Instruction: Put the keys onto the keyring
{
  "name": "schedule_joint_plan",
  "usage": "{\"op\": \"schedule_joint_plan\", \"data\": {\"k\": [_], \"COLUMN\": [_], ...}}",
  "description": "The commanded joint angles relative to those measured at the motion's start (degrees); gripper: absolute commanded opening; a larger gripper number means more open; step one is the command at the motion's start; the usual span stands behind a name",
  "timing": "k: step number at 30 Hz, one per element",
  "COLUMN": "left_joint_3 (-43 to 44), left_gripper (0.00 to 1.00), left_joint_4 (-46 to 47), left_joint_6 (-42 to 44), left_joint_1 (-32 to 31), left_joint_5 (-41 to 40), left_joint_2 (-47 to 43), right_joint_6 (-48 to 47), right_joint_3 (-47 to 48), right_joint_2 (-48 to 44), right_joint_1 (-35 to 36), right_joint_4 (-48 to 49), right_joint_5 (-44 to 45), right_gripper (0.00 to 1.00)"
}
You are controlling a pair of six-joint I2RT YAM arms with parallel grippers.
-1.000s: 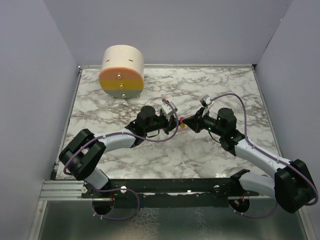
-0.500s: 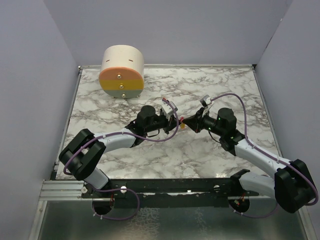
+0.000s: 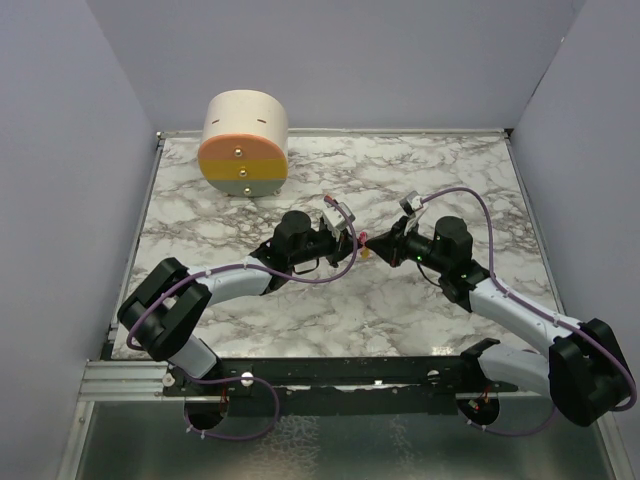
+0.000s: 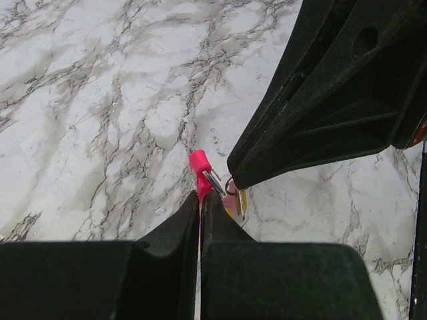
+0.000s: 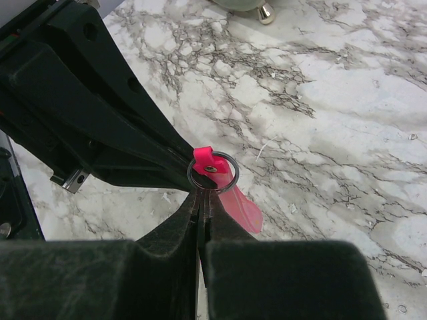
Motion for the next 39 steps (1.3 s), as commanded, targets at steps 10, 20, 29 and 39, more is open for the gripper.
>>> {"op": "schedule_joint_plan", "data": {"k": [10, 20, 29, 39], "left_joint_3": [0.5, 0.6, 0.8, 1.5], "left_gripper": [0.00, 0.00, 0.00, 0.00], "left_joint_4": [0.8, 0.6, 0.5, -0.7], "left_joint_6": [0.3, 0.4, 0.2, 0.3], "left_joint_1": [0.0, -0.1, -0.1, -0.1], "left_joint_5": [1.1, 1.9, 3.7, 6.2], "left_joint_2": [-1.9, -1.8, -1.6, -1.2], "right_joint_6": [-0.8, -0.8, -1.0, -1.1], "right_joint_3": [0.1, 0.5, 0.8, 1.3], "right_joint_2": [-0.7, 0.5, 0.7, -0.1], "right_joint_1": [0.4, 0.4, 0.4, 0.4], "right_joint_4": [-0.2, 0.3, 0.3, -0.6], "right_joint_5": [2.7, 3.2, 4.0, 5.8], "right_gripper": [0.01, 0.01, 0.01, 0.01]}}
